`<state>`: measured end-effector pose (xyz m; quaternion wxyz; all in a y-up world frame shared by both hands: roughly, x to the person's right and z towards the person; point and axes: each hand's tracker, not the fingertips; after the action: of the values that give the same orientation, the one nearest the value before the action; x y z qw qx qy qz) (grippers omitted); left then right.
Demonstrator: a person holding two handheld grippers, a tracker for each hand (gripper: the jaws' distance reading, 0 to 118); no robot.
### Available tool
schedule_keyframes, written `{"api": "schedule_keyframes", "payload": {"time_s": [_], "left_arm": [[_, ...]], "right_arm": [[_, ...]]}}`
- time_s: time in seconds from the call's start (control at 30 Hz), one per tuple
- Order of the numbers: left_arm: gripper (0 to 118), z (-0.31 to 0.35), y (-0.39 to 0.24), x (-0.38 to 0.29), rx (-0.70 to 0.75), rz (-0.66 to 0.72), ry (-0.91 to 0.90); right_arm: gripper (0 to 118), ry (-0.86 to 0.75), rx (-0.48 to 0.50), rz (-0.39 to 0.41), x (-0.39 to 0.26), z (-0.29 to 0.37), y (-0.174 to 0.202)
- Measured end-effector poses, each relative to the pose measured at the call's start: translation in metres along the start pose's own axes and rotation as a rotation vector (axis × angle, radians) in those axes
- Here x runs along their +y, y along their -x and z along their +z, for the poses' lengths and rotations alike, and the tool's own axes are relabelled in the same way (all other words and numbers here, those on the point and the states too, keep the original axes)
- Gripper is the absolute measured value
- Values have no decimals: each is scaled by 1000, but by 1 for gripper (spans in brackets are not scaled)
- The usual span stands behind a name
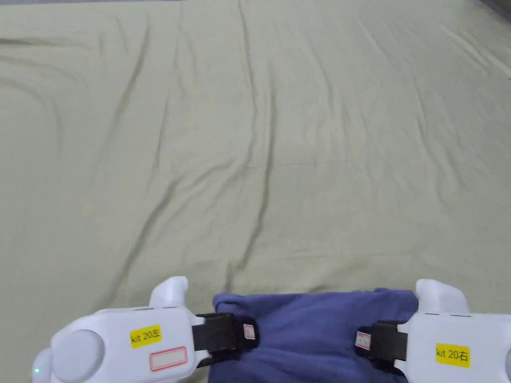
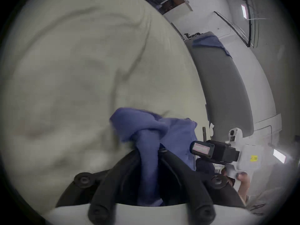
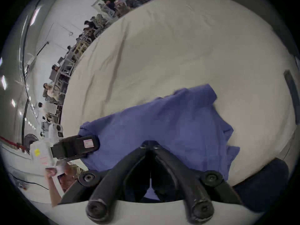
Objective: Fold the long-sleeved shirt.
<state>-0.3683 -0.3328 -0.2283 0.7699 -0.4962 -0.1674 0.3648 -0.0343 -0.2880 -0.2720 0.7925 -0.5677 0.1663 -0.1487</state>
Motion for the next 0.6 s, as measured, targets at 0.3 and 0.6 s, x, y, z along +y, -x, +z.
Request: {"api": "schedule_keyframes", "payload": {"time_s": [0.3,0.6], "left_arm": [[6,178,71,50,495,-54,-117],[73,273,192,76,1066,68,-191]], "right_arm": [[0,79,327,161,-21,-30,189],[0,128,453,271,-49,-38,297]]}}
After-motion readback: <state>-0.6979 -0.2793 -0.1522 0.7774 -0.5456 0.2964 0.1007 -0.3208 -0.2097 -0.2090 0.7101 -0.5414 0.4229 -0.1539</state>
